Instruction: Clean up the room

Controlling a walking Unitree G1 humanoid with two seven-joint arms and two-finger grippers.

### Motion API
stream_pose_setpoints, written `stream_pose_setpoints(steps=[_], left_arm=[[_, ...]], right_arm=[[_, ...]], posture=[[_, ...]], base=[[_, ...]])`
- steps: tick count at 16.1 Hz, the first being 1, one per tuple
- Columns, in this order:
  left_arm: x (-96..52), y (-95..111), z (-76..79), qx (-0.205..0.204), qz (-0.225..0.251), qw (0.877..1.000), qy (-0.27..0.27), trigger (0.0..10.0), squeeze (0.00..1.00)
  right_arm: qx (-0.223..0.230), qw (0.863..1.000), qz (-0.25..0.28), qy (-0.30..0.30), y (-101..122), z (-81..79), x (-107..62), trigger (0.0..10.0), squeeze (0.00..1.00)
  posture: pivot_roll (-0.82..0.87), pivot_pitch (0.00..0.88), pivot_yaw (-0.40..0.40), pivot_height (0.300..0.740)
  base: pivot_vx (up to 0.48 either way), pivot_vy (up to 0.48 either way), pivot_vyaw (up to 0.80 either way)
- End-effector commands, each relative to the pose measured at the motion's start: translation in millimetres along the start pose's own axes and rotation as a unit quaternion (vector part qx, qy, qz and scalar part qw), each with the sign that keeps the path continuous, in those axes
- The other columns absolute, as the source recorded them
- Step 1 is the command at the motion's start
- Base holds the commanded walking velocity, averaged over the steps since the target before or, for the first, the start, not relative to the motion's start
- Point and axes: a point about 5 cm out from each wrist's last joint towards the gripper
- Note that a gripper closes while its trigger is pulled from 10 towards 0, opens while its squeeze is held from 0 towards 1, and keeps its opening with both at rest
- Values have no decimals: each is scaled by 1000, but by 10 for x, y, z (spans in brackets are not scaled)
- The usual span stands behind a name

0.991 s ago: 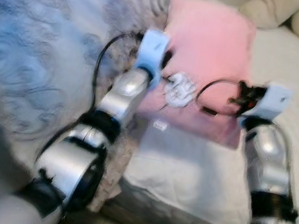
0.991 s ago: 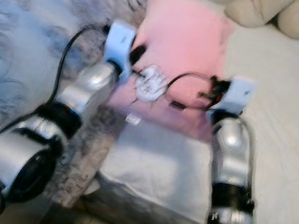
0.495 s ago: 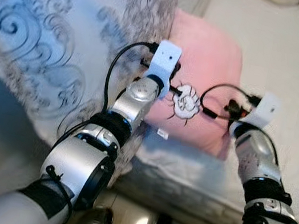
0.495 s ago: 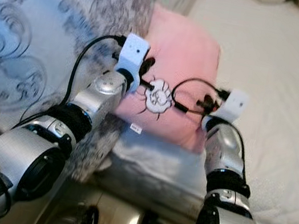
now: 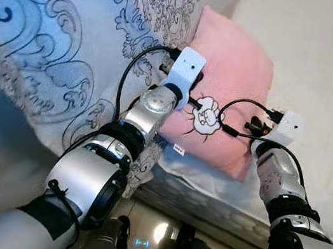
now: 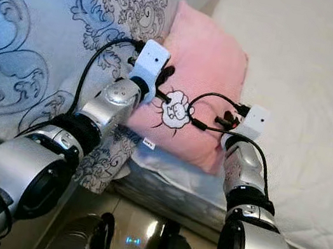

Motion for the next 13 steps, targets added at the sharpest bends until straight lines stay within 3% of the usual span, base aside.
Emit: stream_pose_setpoints(steps=[1,2,3,6,9,12,13], left_arm=[[15,55,20,15,5,1000,-14,10000,1000],[21,83,23,16,8,1000,-17,10000,1000],[28,115,23,18,10,1000,-18,10000,1000],[40,205,32,39,20,998,-35,10000,1000],[49,305,42,53,32,997,-51,10000,1000],[-8,334,-153,47,33,998,-40,10000,1000],[-26,315,-199,47,29,998,-36,10000,1000]], right_arm=[[25,1000,-9,-11,-70,-22,-10,10000,0],[50,999,-4,-14,-87,-67,-11,10000,694],[70,997,-4,-13,-106,-137,-9,10000,1000],[80,997,9,0,-123,-346,-18,10000,1000],[69,997,33,-6,-88,-414,-32,10000,1000],[-14,995,99,-13,96,-425,-84,10000,1000],[-18,994,106,-17,103,-416,-102,10000,1000]], posture=[[100,348,24,740],[98,347,26,740],[98,347,26,740],[95,348,31,740],[93,339,38,740],[97,311,40,740],[106,297,36,740]], base=[[0,0,0],[0,0,0],[0,0,0],[0,0,0],[0,0,0],[0,0,0],[0,0,0]])
Point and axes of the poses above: a point about 5 cm out from each wrist's last joint towards the gripper, its own x axis pointing out of the wrist towards the gripper, its own y axis along the axis of the wrist's last joint, z = x × y, and after that the axes turned 15 degrees about -x, right-handed
